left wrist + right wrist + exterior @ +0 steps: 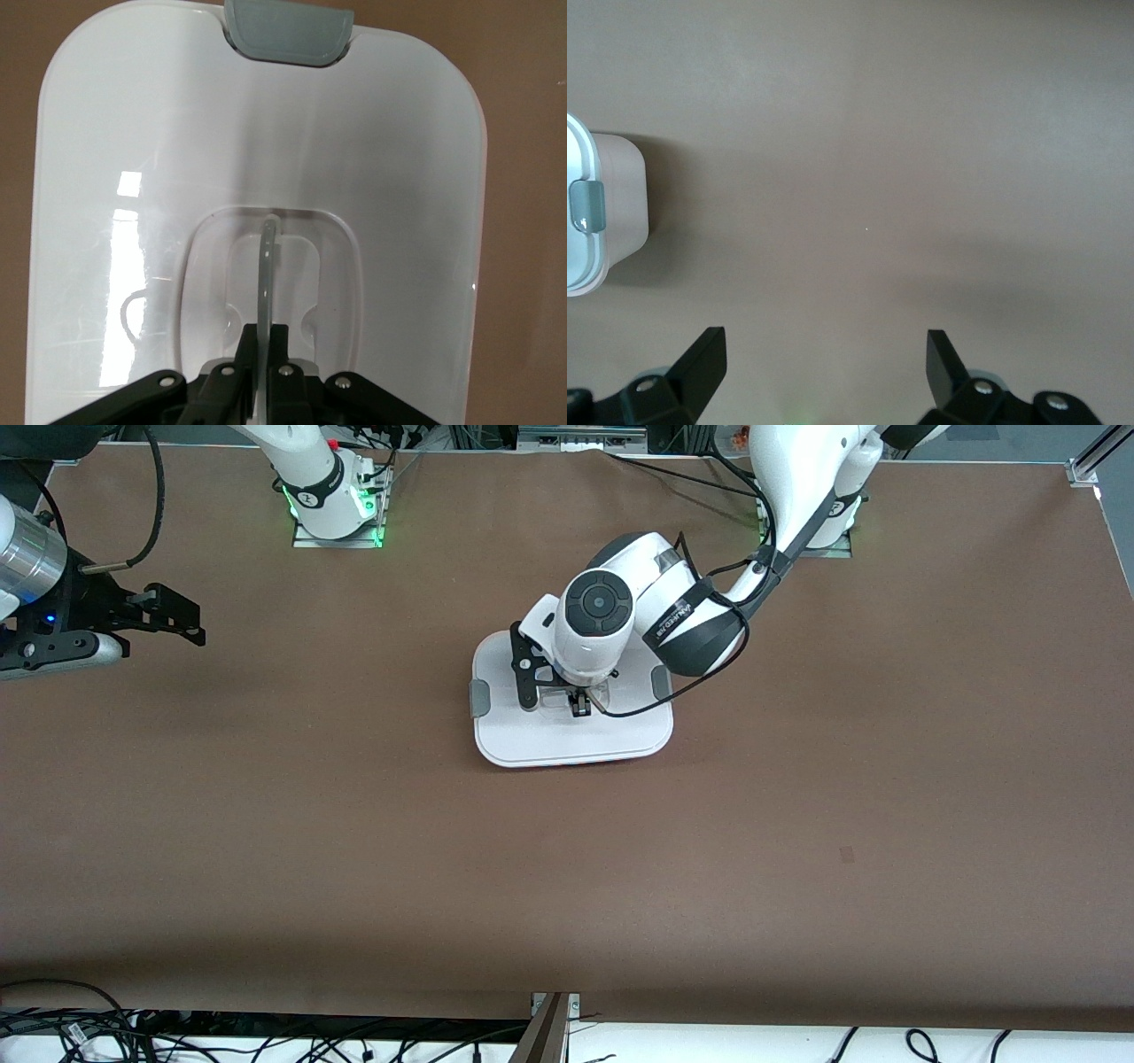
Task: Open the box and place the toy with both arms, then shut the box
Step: 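Press the lid down onto the box with the left gripper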
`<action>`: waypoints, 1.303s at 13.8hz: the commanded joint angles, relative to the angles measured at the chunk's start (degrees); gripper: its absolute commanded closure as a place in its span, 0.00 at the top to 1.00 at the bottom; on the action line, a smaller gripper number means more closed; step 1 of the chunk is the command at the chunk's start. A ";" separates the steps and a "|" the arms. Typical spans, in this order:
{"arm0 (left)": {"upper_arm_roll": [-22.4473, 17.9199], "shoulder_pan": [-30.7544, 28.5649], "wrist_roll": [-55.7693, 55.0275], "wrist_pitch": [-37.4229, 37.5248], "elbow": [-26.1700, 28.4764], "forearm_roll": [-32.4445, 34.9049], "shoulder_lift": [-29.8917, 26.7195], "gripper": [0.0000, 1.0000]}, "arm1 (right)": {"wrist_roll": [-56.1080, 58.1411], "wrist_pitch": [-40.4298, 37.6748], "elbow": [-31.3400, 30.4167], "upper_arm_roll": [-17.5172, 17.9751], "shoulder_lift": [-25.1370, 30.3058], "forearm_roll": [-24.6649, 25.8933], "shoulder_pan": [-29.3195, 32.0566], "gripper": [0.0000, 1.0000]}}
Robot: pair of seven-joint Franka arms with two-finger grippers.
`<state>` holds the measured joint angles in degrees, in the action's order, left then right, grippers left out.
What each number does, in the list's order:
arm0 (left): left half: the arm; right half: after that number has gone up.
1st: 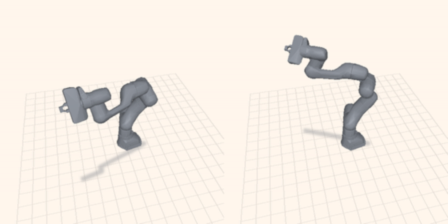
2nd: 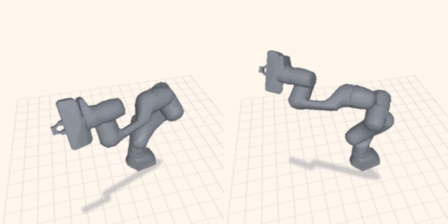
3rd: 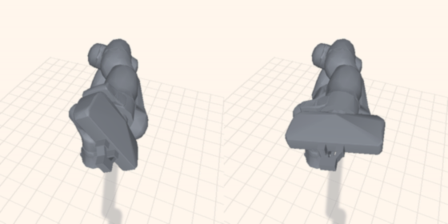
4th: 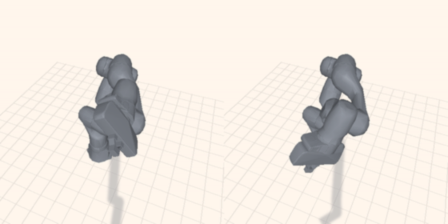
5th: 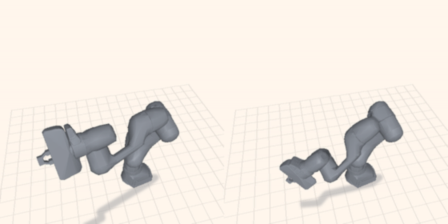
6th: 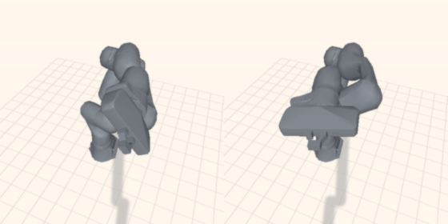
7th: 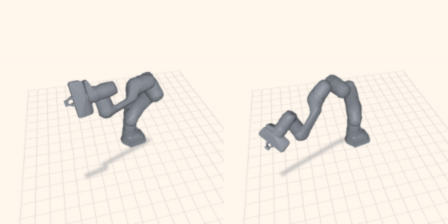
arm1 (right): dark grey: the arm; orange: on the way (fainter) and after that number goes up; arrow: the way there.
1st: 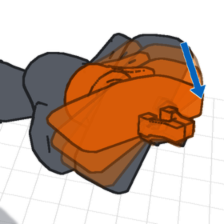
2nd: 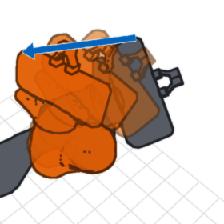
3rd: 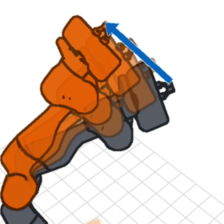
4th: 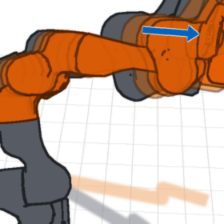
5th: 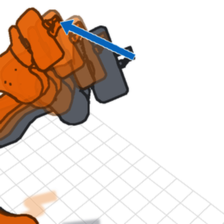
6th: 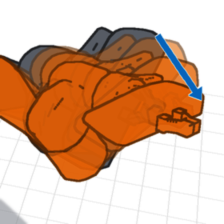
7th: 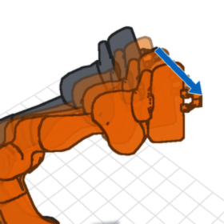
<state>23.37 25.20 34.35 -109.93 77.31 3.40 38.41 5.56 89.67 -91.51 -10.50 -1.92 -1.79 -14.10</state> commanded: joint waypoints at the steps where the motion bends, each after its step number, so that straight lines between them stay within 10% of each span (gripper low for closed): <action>1: -0.26 0.37 0.02 1.21 0.65 1.43 -0.70 0.00 | -0.55 0.59 -1.48 1.18 1.48 1.00 0.91 1.00; 18: -0.34 0.46 0.28 5.34 2.06 1.70 -1.32 0.00 | -0.64 0.24 -0.42 3.55 1.13 1.00 0.91 1.00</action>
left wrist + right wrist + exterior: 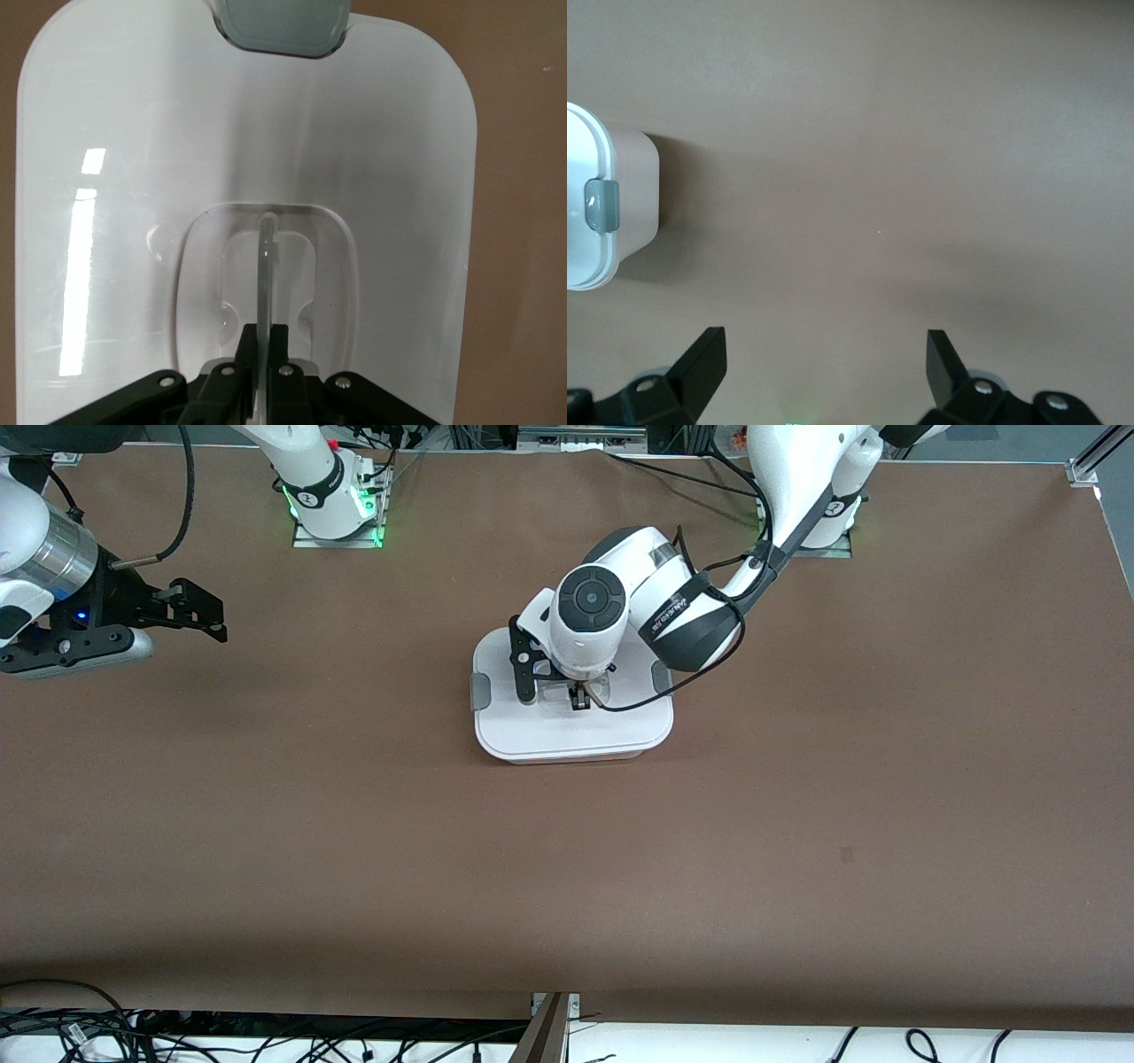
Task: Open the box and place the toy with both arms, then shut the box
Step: 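Press the lid down onto the box with the left gripper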
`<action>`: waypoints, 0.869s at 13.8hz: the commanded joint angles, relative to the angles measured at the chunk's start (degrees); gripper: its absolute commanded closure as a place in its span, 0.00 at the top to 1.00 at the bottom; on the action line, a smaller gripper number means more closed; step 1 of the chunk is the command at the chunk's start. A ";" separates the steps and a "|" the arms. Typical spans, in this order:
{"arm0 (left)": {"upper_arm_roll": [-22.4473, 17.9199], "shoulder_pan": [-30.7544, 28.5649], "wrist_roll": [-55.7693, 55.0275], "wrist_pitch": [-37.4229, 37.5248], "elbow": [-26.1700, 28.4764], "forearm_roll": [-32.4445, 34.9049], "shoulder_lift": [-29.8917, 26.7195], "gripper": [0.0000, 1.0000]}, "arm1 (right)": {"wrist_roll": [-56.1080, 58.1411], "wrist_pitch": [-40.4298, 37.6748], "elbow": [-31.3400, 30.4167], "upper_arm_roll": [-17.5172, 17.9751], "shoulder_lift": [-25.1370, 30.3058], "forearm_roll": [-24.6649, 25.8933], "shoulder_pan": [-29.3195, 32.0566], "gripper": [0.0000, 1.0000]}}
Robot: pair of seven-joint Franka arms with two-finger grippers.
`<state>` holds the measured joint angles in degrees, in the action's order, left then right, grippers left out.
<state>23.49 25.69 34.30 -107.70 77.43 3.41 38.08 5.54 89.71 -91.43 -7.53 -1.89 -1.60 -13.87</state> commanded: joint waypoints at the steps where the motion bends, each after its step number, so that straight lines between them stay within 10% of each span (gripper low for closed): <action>1: -0.46 -0.11 0.33 3.20 1.94 1.68 -0.99 0.00 | -0.61 0.29 -0.50 0.59 1.09 0.81 0.68 1.00; 3: -0.46 -0.11 0.25 3.37 1.85 1.68 -1.08 0.00 | -0.61 0.37 -0.50 0.59 1.09 0.81 0.68 1.00; 4: -0.46 -0.02 0.25 3.37 1.85 1.60 -1.08 0.17 | -0.61 0.38 -0.50 0.59 1.09 0.81 0.68 1.00; 6: -0.46 -0.28 -0.19 3.46 1.59 1.60 -1.25 1.00 | -0.61 0.38 -0.50 0.50 1.10 0.81 0.68 1.00; 12: -0.46 -0.81 -9.73 9.68 0.53 0.54 -7.65 1.00 | -0.61 0.11 -0.50 0.41 1.27 0.72 0.68 1.00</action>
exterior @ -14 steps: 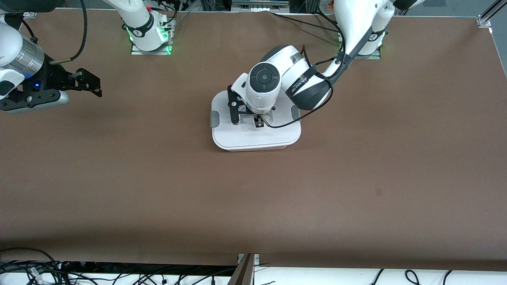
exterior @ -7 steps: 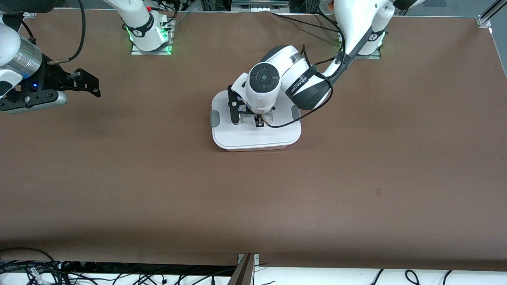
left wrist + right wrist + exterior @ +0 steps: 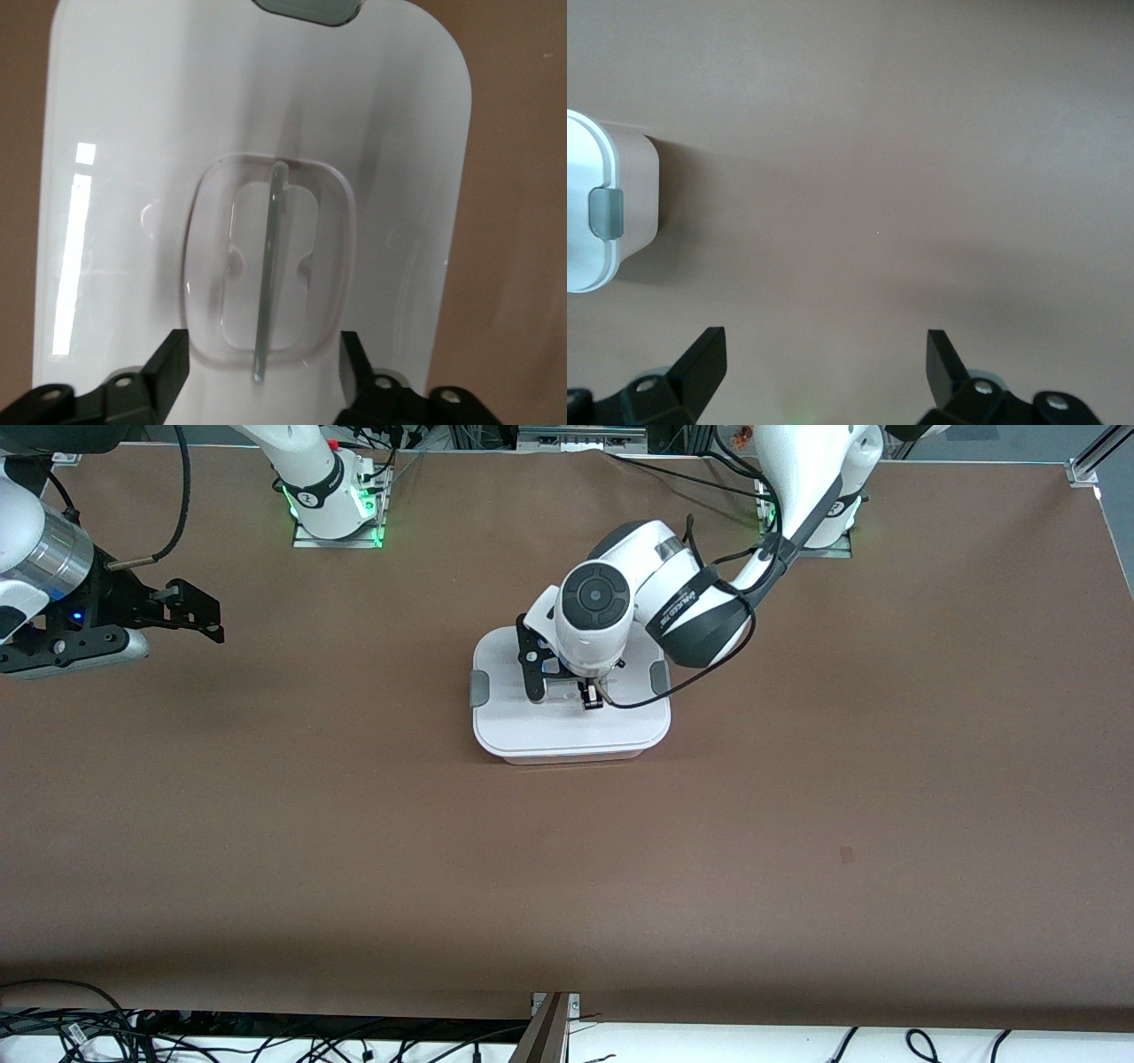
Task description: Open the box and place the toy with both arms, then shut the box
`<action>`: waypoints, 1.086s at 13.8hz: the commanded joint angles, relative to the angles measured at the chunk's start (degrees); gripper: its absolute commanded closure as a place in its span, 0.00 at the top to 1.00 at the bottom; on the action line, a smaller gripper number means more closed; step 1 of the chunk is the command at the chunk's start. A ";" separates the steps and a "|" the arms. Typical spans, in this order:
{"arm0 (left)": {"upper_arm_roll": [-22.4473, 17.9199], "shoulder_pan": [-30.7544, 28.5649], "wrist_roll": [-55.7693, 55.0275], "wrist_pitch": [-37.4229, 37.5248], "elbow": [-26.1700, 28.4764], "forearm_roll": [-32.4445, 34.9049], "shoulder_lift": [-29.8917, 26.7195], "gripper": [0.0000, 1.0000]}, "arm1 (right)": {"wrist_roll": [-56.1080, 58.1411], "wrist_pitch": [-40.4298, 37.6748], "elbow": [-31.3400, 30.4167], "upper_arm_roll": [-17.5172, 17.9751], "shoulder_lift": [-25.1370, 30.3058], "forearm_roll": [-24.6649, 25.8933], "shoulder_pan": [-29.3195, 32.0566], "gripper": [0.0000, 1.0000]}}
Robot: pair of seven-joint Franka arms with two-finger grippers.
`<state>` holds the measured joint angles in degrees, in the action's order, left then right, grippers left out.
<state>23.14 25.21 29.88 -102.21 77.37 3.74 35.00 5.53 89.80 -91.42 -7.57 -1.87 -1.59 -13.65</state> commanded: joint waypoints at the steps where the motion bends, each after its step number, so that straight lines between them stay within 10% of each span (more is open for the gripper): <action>1: -0.28 -0.43 -10.06 7.00 0.59 0.31 -6.68 1.00 | -0.52 0.02 -0.52 0.45 1.25 0.71 0.47 1.00; 6: -0.46 -9.11 -20.21 16.32 -0.37 10.74 -16.70 1.00 | -0.61 0.02 -0.52 0.36 1.25 0.71 0.47 1.00; 15: -5.09 -29.26 -23.28 17.07 -1.89 8.93 -23.11 1.00 | -0.43 0.29 -0.52 -0.08 1.16 0.71 0.56 1.00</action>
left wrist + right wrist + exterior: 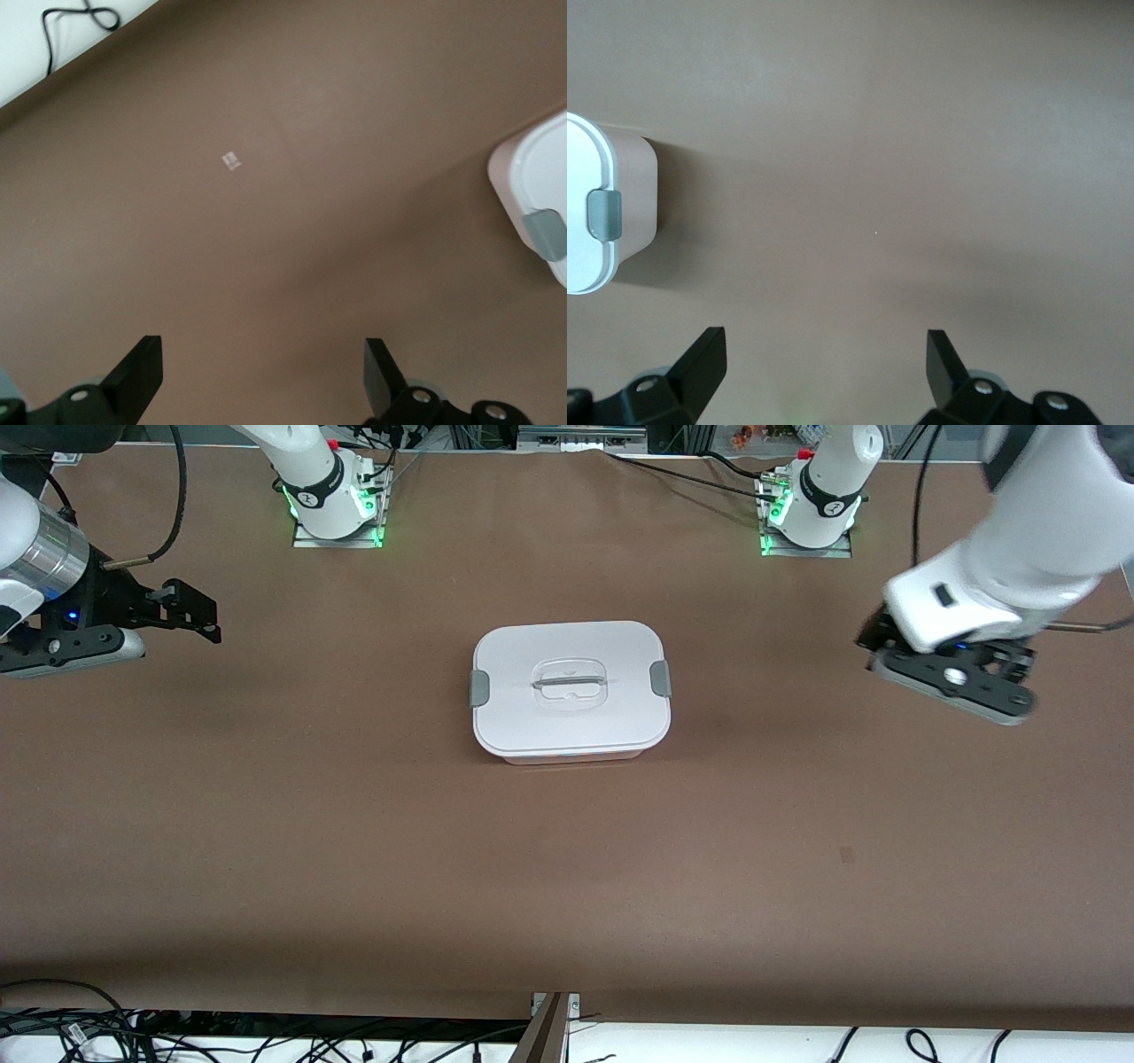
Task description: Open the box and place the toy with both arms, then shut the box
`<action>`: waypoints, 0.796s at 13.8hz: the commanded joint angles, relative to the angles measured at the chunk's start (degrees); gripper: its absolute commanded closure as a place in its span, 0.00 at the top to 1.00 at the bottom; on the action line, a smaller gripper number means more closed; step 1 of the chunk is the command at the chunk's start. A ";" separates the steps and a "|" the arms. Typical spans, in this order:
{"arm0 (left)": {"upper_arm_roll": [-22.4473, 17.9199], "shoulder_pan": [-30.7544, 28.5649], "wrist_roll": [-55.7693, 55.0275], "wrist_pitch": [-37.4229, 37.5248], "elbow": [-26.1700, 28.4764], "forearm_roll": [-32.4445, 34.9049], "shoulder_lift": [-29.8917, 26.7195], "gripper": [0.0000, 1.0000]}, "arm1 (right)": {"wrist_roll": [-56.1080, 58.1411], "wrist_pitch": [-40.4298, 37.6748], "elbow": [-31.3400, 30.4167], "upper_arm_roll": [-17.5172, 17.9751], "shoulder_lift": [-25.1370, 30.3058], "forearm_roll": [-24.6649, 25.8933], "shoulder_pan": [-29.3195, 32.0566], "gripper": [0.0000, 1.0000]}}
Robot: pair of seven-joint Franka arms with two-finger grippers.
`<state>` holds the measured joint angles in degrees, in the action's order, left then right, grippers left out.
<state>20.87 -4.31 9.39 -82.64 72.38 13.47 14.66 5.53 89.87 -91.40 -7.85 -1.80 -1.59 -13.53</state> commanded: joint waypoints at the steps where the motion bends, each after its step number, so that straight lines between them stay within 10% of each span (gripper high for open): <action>1: -5.72 0.96 -4.28 -3.92 6.25 -2.90 -5.31 1.00 | -0.43 0.22 -0.53 0.20 1.09 0.71 0.43 1.00; 4: -16.81 5.89 -4.91 -8.49 20.49 -8.10 -14.90 1.00 | -0.43 0.31 -0.53 0.12 1.01 0.71 0.44 1.00; 11: -18.84 6.16 -11.49 -13.60 30.55 -9.67 -21.51 1.00 | -0.43 0.22 -0.62 0.12 1.01 0.71 0.52 1.00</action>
<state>3.24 0.97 -0.35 -94.59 99.63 5.97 -4.31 5.53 89.89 -91.41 -8.09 -1.80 -1.59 -13.48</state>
